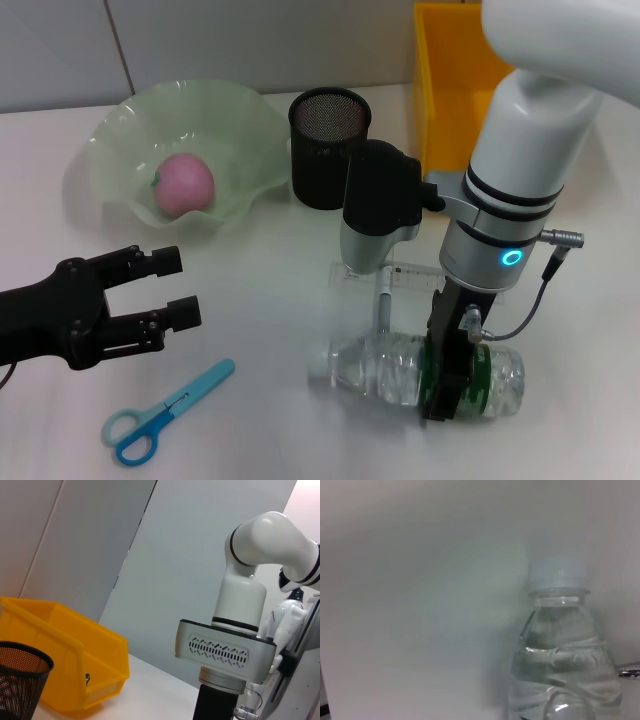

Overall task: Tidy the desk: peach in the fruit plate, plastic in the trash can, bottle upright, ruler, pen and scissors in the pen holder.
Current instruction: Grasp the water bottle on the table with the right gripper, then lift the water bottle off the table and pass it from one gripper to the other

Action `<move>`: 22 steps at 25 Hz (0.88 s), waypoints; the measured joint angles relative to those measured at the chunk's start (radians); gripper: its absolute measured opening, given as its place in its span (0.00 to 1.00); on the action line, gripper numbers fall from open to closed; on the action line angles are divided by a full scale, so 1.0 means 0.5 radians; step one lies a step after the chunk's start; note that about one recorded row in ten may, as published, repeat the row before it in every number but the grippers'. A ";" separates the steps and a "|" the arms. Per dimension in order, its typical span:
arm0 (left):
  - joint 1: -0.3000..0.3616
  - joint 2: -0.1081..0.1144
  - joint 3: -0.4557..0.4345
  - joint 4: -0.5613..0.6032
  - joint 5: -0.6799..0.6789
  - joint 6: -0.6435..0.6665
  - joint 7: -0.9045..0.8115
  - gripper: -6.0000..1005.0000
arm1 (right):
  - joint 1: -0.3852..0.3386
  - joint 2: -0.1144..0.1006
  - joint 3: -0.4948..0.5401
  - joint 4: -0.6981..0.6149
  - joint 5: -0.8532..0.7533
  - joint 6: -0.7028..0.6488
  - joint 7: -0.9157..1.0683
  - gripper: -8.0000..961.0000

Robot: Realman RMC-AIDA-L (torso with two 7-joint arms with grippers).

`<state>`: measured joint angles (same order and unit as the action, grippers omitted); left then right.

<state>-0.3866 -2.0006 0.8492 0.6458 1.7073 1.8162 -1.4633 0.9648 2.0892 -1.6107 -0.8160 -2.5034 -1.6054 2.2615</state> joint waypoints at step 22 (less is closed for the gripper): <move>0.004 0.001 -0.005 0.000 -0.003 0.000 0.000 0.76 | -0.003 -0.003 0.000 -0.025 0.011 -0.003 -0.008 0.80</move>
<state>-0.3845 -1.9999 0.8467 0.6458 1.7060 1.8162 -1.4633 0.9631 2.0876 -1.6109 -0.8286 -2.4982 -1.6068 2.2575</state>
